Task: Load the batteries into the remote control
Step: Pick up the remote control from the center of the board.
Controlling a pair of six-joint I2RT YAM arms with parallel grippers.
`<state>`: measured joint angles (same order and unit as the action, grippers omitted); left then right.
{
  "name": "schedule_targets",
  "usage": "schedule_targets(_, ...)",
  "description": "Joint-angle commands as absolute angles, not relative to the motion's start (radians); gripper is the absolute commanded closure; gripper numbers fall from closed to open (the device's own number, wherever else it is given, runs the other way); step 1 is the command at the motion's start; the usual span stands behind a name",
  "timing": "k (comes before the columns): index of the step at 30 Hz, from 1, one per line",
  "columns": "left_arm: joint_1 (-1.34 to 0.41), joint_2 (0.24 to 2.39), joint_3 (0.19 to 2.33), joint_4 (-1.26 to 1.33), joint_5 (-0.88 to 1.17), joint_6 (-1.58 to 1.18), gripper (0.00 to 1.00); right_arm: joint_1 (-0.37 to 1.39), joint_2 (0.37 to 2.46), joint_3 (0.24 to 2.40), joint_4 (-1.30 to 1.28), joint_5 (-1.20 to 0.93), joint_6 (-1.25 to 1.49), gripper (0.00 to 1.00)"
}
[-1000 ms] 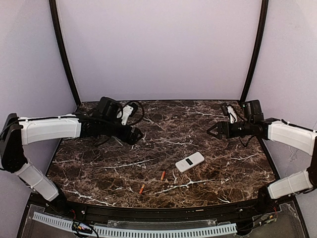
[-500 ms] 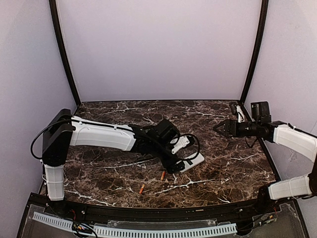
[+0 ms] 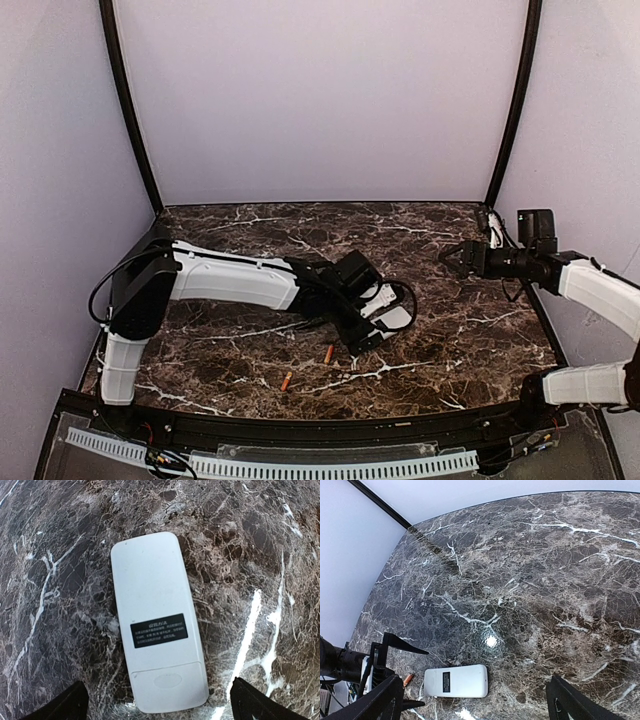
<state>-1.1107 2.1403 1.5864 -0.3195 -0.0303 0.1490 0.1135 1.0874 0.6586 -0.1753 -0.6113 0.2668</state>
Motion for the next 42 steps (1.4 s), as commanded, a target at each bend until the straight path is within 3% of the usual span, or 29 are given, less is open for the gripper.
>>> schedule_targets(1,-1.127,2.173,1.64,-0.367,-0.051,0.166,0.0,0.104,1.081,0.643,-0.141,-0.637,0.279,0.01)
schedule_targets(4,-1.129,2.198,1.664,-0.372,-0.06,0.168,0.0,0.102,1.079,0.643,-0.14,-0.646,0.28,0.01)
schedule_targets(18,-1.125,2.297,1.743,-0.41,-0.061,0.133,0.24,0.1,1.049,0.64,-0.143,-0.688,0.295,0.01)
schedule_targets(31,-1.085,2.228,1.714,-0.354,-0.125,0.078,0.5,0.1,1.074,0.64,-0.142,-0.778,0.33,0.01)
schedule_targets(42,-1.074,2.012,1.488,-0.086,-0.269,0.057,0.51,0.134,1.151,0.597,0.003,-0.863,0.48,0.01)
